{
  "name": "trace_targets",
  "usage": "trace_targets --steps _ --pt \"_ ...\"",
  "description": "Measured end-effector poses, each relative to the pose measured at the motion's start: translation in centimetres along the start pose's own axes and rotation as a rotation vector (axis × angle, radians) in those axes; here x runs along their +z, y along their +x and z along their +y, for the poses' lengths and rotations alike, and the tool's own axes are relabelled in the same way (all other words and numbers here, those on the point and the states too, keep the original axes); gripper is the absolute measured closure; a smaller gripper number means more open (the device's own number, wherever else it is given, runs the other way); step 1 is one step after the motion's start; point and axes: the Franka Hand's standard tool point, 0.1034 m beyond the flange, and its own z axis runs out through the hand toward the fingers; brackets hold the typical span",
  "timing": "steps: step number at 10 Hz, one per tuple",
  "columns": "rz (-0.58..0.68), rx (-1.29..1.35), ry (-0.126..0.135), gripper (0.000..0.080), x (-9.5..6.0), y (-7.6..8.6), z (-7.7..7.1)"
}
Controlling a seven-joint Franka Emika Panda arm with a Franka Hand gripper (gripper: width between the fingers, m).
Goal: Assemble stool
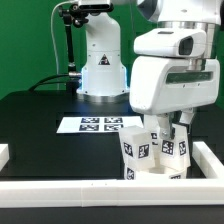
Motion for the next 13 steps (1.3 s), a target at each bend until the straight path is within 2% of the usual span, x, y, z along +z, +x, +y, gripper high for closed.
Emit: trace_targets --steps 3,7,8,9,13 --pt "-0.005 0.217 0.007 0.0459 0.02 -0.14 0.04" --pt "-0.034 0.758 0.09 0.0459 -0.11 -0.67 0.41" --pt "-0.031 0.837 0.096 0.0459 -0.08 -0.74 0.61" --pt "-0.025 0.954 0.087 0.0459 0.05 -0.58 0.66" --pt "-0.038 1.24 0.085 0.0459 0.07 -0.55 0.58"
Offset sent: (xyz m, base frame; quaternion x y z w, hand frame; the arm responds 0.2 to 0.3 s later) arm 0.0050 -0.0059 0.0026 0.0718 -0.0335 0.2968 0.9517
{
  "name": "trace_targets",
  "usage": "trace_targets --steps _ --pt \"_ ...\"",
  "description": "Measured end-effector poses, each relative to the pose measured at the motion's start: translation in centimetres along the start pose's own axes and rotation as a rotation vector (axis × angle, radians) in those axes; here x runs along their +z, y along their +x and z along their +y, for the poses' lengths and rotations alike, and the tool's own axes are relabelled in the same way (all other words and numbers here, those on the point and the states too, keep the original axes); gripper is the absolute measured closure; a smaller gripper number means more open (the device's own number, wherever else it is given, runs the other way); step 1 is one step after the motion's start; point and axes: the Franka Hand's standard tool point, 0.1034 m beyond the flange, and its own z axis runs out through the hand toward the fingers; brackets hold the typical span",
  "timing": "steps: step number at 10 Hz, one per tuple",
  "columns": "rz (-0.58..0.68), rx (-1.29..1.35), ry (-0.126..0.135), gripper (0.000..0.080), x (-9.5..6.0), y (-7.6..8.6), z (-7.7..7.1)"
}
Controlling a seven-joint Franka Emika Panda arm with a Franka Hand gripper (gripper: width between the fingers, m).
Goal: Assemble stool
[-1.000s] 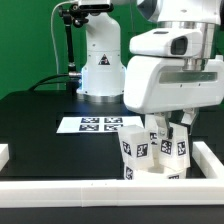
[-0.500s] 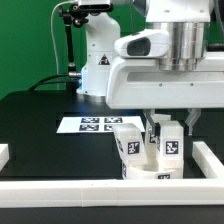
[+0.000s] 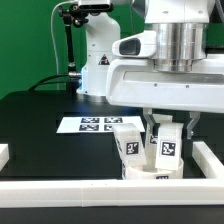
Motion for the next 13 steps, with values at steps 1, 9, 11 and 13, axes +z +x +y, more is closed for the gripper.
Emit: trace_targets --steps 1,9,11,13 --pt "-0.003 0.068 0.008 0.0459 0.06 -0.02 0.05" --pt "-0.048 0.762 0.09 0.0459 0.16 0.13 -0.15" --pt "-0.051 0.85 0.089 0.0459 0.14 0.14 -0.2" --pt "-0.051 1.008 0.1 0.0459 0.17 0.21 -0.34"
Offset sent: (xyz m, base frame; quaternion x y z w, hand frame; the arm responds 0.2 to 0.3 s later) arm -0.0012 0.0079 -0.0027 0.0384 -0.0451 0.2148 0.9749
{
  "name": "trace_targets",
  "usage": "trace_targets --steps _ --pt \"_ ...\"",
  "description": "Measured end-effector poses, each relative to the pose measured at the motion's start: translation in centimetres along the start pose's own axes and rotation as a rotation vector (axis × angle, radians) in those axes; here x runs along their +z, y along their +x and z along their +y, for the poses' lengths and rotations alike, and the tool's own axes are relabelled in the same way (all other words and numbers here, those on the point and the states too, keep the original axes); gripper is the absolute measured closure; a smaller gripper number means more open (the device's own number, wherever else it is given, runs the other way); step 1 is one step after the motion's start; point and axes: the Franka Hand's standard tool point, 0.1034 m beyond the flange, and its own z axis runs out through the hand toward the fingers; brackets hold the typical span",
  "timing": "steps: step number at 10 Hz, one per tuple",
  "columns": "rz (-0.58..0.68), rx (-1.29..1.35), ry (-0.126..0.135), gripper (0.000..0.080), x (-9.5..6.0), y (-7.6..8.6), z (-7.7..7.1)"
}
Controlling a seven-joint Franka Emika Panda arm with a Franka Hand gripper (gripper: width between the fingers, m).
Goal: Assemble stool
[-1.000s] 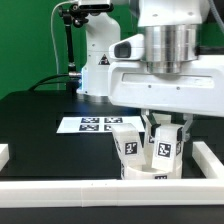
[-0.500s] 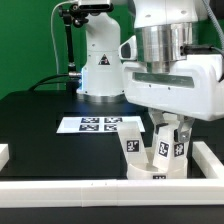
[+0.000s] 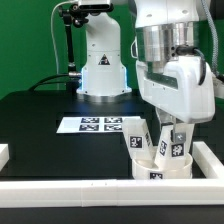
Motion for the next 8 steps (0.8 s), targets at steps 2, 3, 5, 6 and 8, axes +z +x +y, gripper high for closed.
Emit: trace_targets --steps 2,3,5,6,8 --pt "-0.004 0.226 0.075 0.0459 0.1 -0.8 -0.2" --pt "-0.007 0.318 0.083 0.0459 0.2 -1.5 -0.3" --pt "-0.024 0.517 0.117 0.0459 0.2 -2.6 -0.5" --pt "-0.031 0.562 0.116 0.0459 0.3 -3.0 -0.4" --pt "-0.057 0.677 0.116 0.0459 0.3 -3.2 -0.4"
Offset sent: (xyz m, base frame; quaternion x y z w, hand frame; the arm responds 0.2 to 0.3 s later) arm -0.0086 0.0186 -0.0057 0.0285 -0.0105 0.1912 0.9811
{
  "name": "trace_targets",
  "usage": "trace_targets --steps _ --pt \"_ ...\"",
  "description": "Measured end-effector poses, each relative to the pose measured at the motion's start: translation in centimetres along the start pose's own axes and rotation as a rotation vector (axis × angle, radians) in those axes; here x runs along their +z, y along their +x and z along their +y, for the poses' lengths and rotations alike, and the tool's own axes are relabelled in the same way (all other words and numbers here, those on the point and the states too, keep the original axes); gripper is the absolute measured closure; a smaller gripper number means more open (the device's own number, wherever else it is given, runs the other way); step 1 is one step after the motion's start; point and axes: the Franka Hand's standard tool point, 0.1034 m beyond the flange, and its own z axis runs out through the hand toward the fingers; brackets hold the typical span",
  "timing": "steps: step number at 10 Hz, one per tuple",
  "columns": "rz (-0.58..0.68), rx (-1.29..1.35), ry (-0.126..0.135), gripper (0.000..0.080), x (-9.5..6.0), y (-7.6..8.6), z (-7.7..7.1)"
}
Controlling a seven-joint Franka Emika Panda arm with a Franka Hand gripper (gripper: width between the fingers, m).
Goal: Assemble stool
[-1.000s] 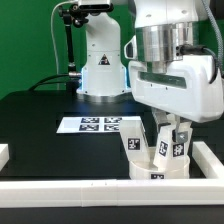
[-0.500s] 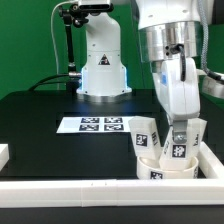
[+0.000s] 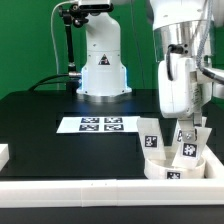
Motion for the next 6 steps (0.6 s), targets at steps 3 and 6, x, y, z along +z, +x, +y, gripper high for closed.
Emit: trace_targets --steps 3,6 --pt "-0.004 -0.018 -0.004 0.0305 0.0 -0.1 0.1" --pt "-0.015 -0.123 -0.052 0.0157 -1.7 -0.5 -0.7"
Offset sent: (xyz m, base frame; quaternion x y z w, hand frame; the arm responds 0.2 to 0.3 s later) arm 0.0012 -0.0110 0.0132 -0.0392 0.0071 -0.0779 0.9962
